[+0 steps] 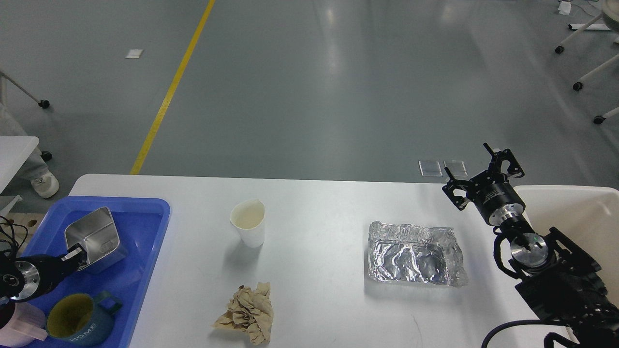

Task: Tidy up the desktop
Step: 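Lower the steel tin into the blue tray with the left gripper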

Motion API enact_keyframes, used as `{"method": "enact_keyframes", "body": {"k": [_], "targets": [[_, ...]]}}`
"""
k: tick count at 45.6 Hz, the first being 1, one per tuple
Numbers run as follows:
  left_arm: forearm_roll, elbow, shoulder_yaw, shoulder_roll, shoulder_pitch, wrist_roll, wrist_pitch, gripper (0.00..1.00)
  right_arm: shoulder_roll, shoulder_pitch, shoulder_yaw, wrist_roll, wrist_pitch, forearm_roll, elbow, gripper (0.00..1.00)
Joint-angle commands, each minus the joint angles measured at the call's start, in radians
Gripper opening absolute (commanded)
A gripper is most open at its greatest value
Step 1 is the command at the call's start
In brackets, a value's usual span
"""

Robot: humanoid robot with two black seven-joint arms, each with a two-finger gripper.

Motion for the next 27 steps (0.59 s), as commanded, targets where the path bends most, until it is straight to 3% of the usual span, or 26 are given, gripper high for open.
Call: {"method": "enact_keyframes", "body": {"k": [1, 13, 27], "targets": [[0.000, 0.005, -0.001, -0.004, -0.004, 0.013, 0.005, 0.05, -0.006, -0.001, 0.000, 0.000, 0.000, -0.001, 0.000, 1.00], [0.000, 0.007, -0.001, -0.006, -0.010, 0.013, 0.006, 0.13, -0.005, 0.000, 0.000, 0.000, -0.002, 0.000, 0.003, 1.00], [0.001, 0.007, -0.004, -0.006, -0.019, 0.013, 0.006, 0.43, -0.006, -0.001, 0.000, 0.000, -0.002, 0.000, 0.003, 1.00]]}}
